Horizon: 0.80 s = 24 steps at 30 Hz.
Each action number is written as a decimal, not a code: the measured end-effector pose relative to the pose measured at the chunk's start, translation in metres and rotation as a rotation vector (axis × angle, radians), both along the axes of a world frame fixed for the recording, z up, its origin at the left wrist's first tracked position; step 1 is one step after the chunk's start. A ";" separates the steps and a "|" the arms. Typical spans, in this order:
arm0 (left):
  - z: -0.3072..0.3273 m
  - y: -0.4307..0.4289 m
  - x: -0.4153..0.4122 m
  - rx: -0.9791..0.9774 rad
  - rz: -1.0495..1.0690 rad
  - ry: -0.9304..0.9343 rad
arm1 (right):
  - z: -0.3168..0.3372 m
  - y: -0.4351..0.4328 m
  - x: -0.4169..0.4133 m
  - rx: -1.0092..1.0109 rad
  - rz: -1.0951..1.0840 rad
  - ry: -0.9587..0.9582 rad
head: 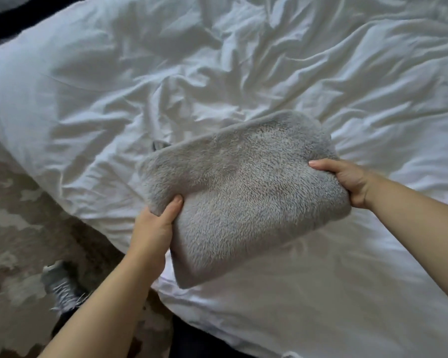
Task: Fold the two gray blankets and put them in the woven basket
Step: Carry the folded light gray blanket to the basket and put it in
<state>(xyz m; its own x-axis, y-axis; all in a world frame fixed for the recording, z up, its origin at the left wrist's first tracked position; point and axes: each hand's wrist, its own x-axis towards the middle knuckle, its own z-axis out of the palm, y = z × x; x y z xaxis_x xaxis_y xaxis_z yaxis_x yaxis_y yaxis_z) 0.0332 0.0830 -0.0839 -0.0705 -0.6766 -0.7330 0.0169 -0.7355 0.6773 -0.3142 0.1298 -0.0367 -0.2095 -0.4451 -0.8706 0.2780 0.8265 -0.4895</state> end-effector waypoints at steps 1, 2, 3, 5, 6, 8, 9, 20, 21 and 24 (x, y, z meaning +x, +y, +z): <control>0.007 -0.012 0.010 -0.015 -0.045 0.029 | 0.011 0.003 0.009 -0.027 -0.028 -0.004; 0.016 -0.024 0.021 -0.034 -0.090 0.055 | 0.022 0.004 0.020 -0.055 -0.054 -0.003; 0.026 -0.037 0.032 -0.053 -0.128 0.077 | 0.034 0.005 0.032 -0.084 -0.074 0.004; 0.052 -0.061 0.057 -0.084 -0.168 0.111 | 0.062 0.001 0.063 -0.139 -0.097 0.027; 0.066 -0.073 0.072 -0.094 -0.177 0.123 | 0.077 -0.003 0.081 -0.163 -0.110 0.040; 0.099 -0.096 0.106 -0.109 -0.196 0.139 | 0.112 -0.015 0.120 -0.222 -0.145 0.073; 0.115 -0.109 0.126 -0.116 -0.202 0.144 | 0.130 -0.023 0.142 -0.256 -0.157 0.097; 0.288 -0.256 0.413 -0.320 0.001 0.042 | 0.280 -0.171 0.442 -0.651 -0.132 0.198; 0.301 -0.263 0.440 -0.336 0.038 0.041 | 0.288 -0.184 0.466 -0.677 -0.120 0.185; 0.329 -0.278 0.511 -0.364 0.142 0.034 | 0.303 -0.225 0.529 -0.723 -0.058 0.153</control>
<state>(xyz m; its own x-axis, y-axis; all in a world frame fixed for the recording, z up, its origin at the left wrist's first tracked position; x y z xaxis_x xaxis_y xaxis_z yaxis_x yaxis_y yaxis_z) 0.5446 -0.1951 0.2452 0.0222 -0.8965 -0.4424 0.1278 -0.4363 0.8907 0.2144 -0.0953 0.2666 -0.3458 -0.8807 -0.3237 0.1963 0.2694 -0.9428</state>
